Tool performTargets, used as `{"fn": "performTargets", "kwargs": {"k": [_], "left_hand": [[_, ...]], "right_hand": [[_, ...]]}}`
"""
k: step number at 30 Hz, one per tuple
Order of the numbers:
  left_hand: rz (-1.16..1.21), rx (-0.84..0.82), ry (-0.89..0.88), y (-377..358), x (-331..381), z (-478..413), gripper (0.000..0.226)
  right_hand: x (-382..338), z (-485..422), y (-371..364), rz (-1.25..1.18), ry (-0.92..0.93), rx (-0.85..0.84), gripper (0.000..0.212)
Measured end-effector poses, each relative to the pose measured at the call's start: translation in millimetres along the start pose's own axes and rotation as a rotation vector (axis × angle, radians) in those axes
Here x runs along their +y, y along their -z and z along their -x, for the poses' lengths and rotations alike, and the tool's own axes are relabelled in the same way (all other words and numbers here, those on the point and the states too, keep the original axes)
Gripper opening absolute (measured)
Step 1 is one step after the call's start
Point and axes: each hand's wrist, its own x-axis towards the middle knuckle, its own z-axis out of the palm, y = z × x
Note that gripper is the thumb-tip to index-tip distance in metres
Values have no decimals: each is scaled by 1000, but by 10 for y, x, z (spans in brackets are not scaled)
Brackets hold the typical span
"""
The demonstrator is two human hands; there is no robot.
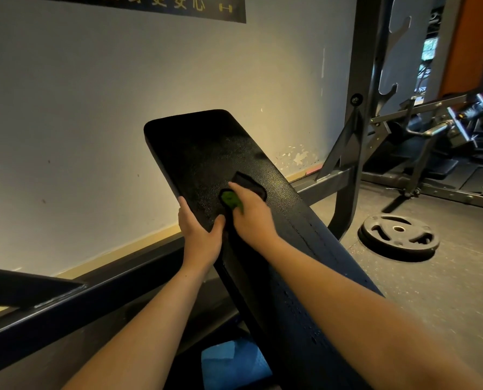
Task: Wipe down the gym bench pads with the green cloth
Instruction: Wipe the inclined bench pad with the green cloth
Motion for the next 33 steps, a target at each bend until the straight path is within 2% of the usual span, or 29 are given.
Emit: {"fn": "performTargets", "kwargs": {"k": [5, 9, 12, 14, 19, 24, 28, 30, 33], "left_hand": [[61, -64, 65, 31, 9, 69, 94], [17, -57, 83, 21, 12, 83, 94], [35, -32, 93, -17, 34, 133, 91], [47, -11, 108, -48, 64, 165, 90], [39, -2, 120, -48, 99, 202, 88], [49, -26, 113, -15, 70, 185, 88], [25, -30, 94, -4, 49, 181, 86], [14, -30, 101, -10, 46, 180, 86], [13, -36, 103, -13, 32, 185, 86]], "right_hand": [[172, -73, 97, 128, 72, -91, 54], [546, -146, 429, 224, -177, -30, 57], [797, -120, 604, 144, -371, 93, 59], [761, -81, 562, 103, -414, 160, 58], [357, 89, 282, 122, -373, 184, 54], [6, 237, -22, 66, -108, 24, 49], [129, 241, 137, 16, -16, -109, 51], [279, 176, 295, 62, -50, -97, 55], [551, 78, 571, 81, -259, 9, 58]]}}
